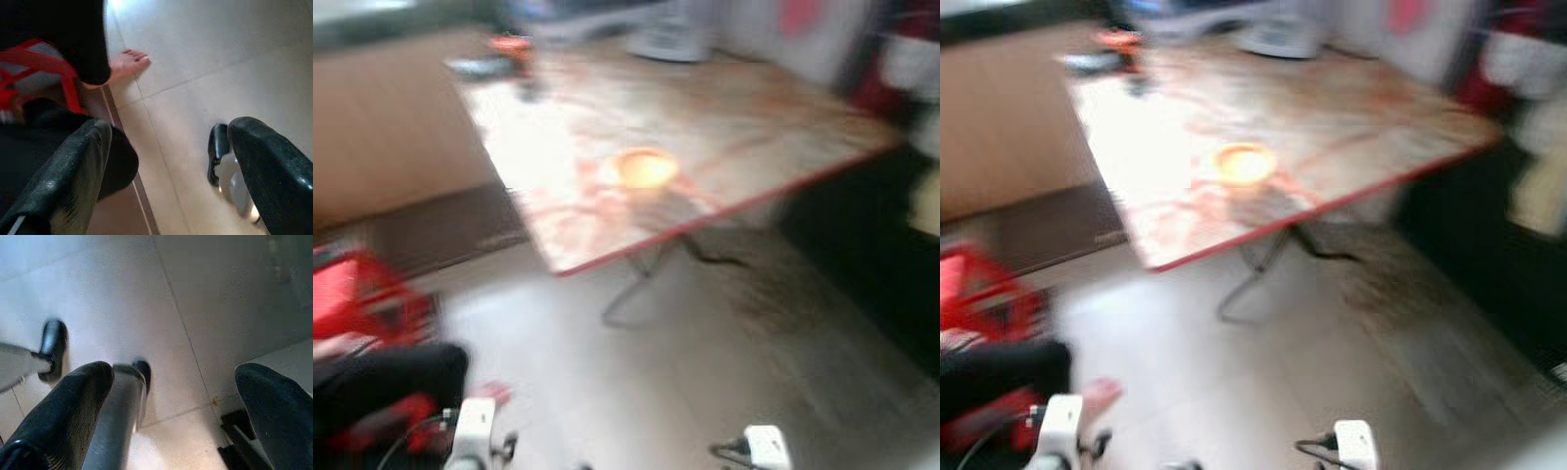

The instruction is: Restocking fridge

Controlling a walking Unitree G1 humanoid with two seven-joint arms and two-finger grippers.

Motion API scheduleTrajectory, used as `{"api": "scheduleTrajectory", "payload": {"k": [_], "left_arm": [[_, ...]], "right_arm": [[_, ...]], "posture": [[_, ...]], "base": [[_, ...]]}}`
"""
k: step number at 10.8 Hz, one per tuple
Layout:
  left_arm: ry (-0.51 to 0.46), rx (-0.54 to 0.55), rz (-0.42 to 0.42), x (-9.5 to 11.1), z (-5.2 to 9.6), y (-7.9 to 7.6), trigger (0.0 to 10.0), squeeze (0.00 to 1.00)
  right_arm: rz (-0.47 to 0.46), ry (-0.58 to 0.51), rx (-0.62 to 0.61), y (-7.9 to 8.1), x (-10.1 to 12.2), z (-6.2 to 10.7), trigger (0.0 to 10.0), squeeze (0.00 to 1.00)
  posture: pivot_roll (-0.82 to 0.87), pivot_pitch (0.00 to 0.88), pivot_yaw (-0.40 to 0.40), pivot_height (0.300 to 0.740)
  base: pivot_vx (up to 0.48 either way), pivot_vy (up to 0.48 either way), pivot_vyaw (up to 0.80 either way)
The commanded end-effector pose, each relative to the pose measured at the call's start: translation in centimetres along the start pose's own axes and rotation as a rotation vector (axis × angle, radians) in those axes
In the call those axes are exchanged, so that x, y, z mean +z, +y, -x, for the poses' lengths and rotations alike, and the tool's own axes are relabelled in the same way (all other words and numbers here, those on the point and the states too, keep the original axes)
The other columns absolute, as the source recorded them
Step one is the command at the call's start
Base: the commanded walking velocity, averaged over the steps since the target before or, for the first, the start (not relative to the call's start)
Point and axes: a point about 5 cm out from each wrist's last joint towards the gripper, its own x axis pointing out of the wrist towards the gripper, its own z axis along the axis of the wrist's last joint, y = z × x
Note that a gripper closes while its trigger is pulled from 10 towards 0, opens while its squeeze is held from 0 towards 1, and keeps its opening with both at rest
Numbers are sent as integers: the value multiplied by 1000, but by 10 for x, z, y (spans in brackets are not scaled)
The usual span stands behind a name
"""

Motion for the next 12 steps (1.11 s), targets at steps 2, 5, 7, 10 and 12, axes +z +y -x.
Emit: {"api": "scheduleTrajectory", "payload": {"k": [2,5,7,10,12], "left_arm": [[-41,32,22,7,-1,6,10000,0],[-306,57,47,57,-4,11,10000,0],[-611,95,33,112,6,13,10000,0],[-925,39,-182,156,39,-5,10000,0],[-1013,-3,-190,171,55,-16,10000,0]], "right_arm": [[-15,33,11,3,-8,1,10000,0],[-20,33,9,3,-9,1,10000,0],[-18,36,10,4,-10,1,10000,0],[-17,40,17,6,-12,1,10000,0],[-16,43,19,7,-13,1,10000,0]], "posture": [[-30,139,-8,740],[-18,134,-5,740],[-17,120,2,740],[-5,108,12,740],[3,103,17,740]], "base": [[0,0,0],[0,0,0],[0,0,0],[0,0,0],[0,0,0]]}}
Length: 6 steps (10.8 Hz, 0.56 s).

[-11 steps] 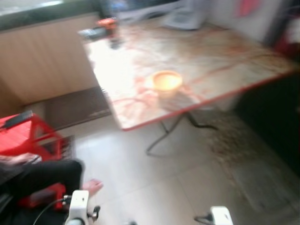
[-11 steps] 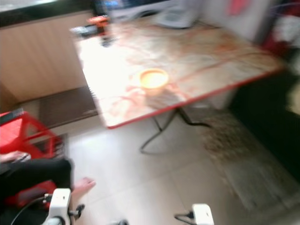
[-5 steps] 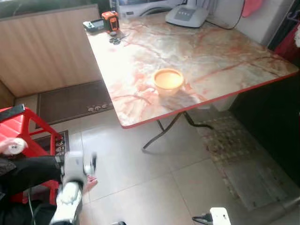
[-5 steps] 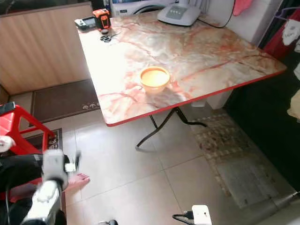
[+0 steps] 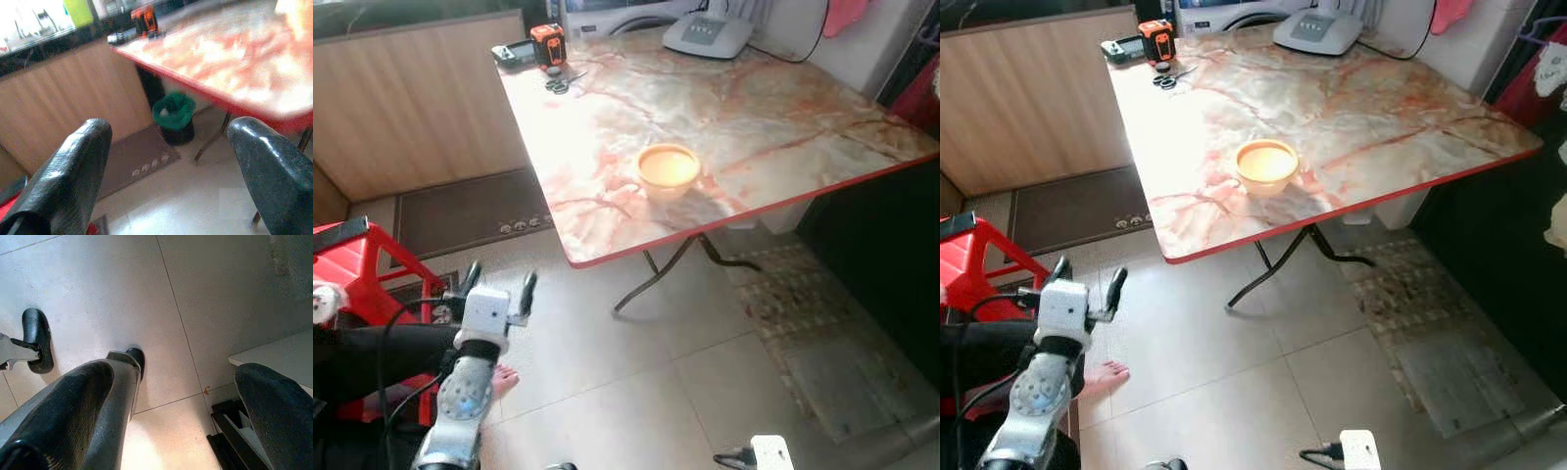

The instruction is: Restocking fridge

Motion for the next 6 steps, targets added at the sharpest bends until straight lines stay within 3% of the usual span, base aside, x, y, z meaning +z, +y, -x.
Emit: {"api": "scheduleTrajectory", "payload": {"k": [1,2,3,6], "left_arm": [[-20,-38,55,13,-6,-8,10000,0],[-53,-80,126,28,-14,-19,10000,0],[-84,-100,134,38,-18,-26,10000,0],[-83,-101,176,52,-23,-27,10000,0]], "right_arm": [[-4,23,4,2,-7,1,10000,0],[-8,21,3,2,-6,0,10000,0],[-23,16,-1,2,-5,0,10000,0],[-39,8,4,3,-3,0,10000,0]], "posture": [[7,104,18,740],[9,108,18,740],[8,113,18,740],[6,132,21,740]], "base": [[0,0,0],[0,0,0],[0,0,0],[80,0,0]]}}
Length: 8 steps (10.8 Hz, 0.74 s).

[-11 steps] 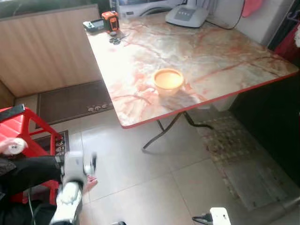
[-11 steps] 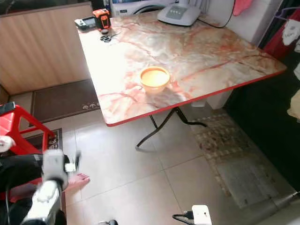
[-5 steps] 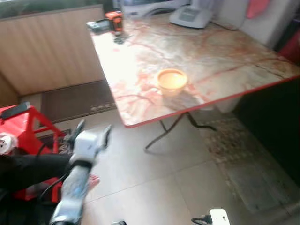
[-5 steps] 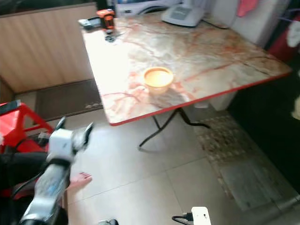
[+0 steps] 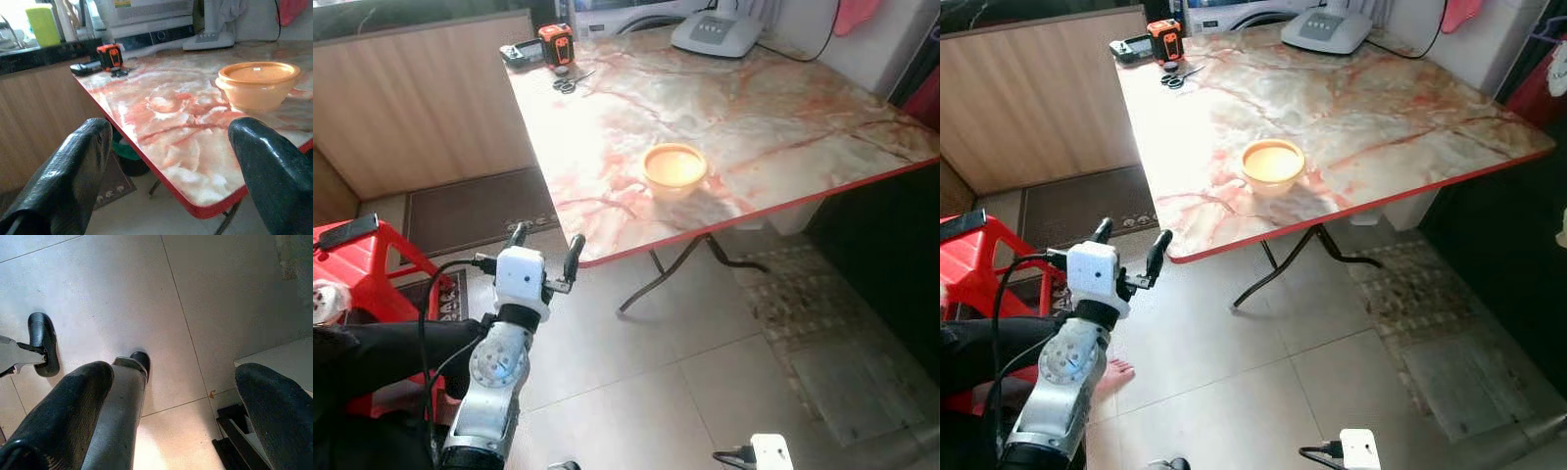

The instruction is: Restocking fridge

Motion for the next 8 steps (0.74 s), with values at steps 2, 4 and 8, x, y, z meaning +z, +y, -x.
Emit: {"api": "scheduleTrajectory", "payload": {"k": [2,4,8], "left_arm": [[7,-21,7,2,-4,1,10000,0],[12,-25,14,4,-6,1,10000,0],[12,-55,23,4,-8,-2,10000,0]], "right_arm": [[-31,17,2,2,-6,1,10000,0],[-35,15,4,3,-5,0,10000,0],[-40,15,-2,3,-4,0,10000,0]], "posture": [[1,136,28,740],[8,136,28,740],[9,129,33,740]], "base": [[285,0,0],[298,0,0],[312,0,-164]]}}
